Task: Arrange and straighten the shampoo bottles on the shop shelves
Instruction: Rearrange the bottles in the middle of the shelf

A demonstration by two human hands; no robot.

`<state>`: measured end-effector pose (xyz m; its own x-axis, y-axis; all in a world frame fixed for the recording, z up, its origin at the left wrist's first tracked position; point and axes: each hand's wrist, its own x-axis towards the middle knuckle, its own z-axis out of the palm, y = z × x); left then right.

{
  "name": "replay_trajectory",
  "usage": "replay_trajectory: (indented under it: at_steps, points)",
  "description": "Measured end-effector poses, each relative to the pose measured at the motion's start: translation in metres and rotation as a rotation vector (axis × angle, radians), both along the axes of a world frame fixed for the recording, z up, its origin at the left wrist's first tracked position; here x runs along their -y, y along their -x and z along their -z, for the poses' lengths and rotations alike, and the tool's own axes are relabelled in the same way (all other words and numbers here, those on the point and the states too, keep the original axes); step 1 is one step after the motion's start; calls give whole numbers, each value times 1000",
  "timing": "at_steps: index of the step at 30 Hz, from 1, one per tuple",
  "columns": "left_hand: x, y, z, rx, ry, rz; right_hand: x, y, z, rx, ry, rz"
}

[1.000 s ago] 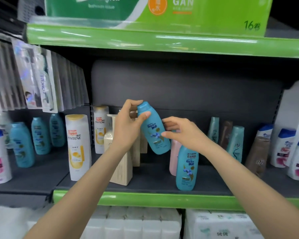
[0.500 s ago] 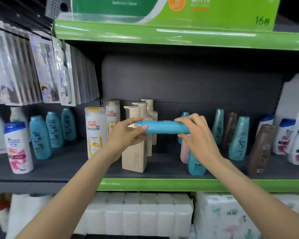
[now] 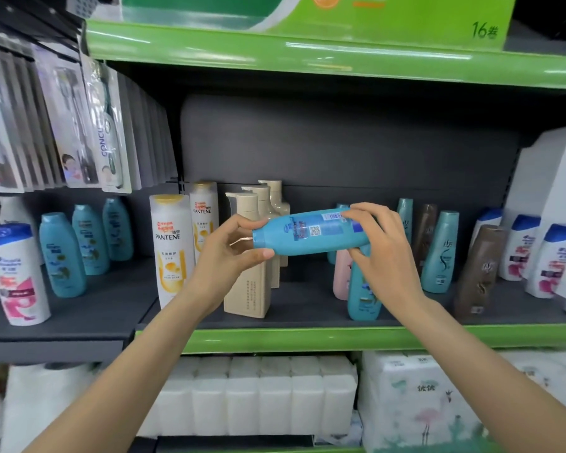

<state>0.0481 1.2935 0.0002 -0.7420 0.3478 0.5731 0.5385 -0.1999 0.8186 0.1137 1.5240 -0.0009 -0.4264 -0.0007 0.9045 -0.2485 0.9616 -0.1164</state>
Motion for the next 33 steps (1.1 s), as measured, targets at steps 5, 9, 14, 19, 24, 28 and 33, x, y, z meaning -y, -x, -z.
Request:
replay_trajectory:
  at_steps: [5,9,14,19,24,28,33]
  points:
    - [-2,-1,-3,-24,-33,25,-6,-4,0,-51,-24,-29]
    - [-3,-1,0,40,-60,44,-9,-13,-5,67,108,-181]
    - [-7,1,-3,210,-98,42,-10,-20,-10,326,482,-398]
    - [-10,0,-4,298,-82,142,-14,-19,-9,335,739,-486]
    - [-22,-5,-12,274,-164,133,-21,-17,-11,352,785,-441]
    - [-35,-7,-28,189,-222,52,-27,-16,-18,402,669,-407]
    - [-55,-5,-46,25,-136,-130,-38,-11,-30,340,468,-285]
